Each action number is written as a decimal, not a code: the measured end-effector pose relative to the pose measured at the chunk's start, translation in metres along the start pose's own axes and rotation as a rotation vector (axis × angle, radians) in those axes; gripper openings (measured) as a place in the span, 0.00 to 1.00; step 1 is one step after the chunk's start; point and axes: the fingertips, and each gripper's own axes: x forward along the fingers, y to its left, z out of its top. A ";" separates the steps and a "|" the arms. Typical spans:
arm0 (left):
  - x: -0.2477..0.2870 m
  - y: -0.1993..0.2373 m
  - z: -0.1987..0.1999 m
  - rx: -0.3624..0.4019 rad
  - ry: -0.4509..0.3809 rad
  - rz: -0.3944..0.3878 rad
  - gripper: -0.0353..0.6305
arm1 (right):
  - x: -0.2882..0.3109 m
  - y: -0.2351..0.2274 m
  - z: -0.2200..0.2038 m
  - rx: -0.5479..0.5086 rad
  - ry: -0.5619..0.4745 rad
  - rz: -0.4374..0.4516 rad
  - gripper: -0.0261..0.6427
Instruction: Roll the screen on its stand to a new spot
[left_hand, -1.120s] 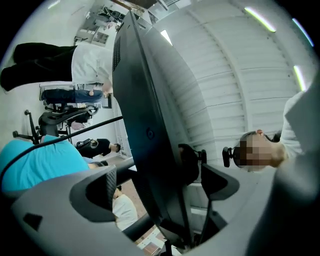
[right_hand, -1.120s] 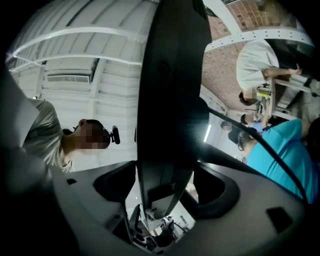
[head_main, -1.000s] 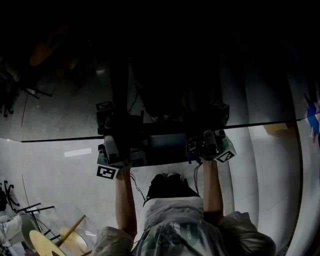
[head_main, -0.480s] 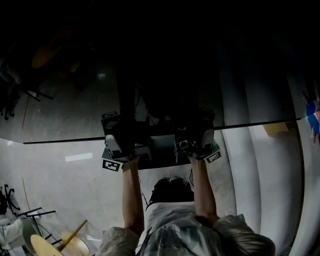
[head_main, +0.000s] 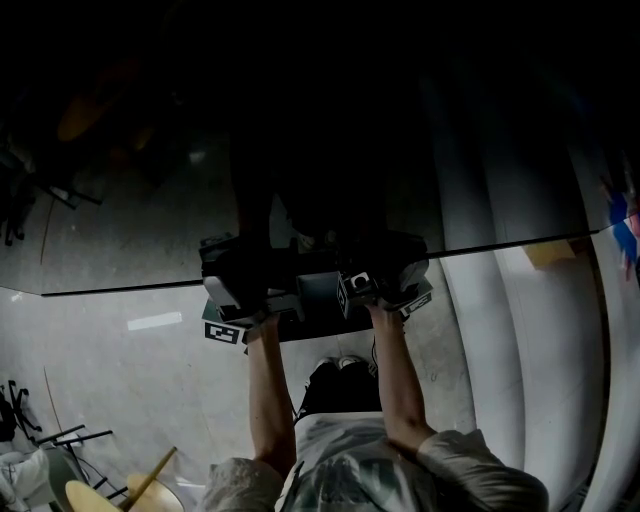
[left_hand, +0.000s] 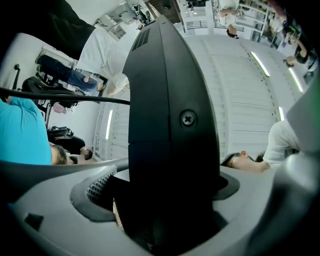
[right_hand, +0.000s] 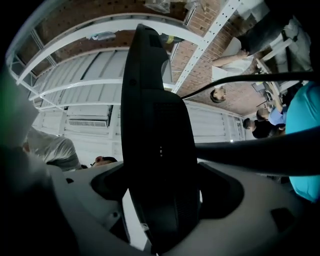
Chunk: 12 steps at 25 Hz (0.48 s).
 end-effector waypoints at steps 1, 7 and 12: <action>0.000 0.000 0.000 -0.002 -0.004 0.003 0.85 | 0.004 0.002 0.001 -0.011 0.007 0.025 0.61; 0.000 -0.001 0.001 -0.004 -0.009 0.011 0.85 | -0.100 -0.057 -0.013 0.107 -0.037 -0.823 0.61; -0.002 0.000 0.001 -0.007 -0.015 0.030 0.85 | -0.205 -0.118 -0.027 0.259 -0.126 -1.704 0.61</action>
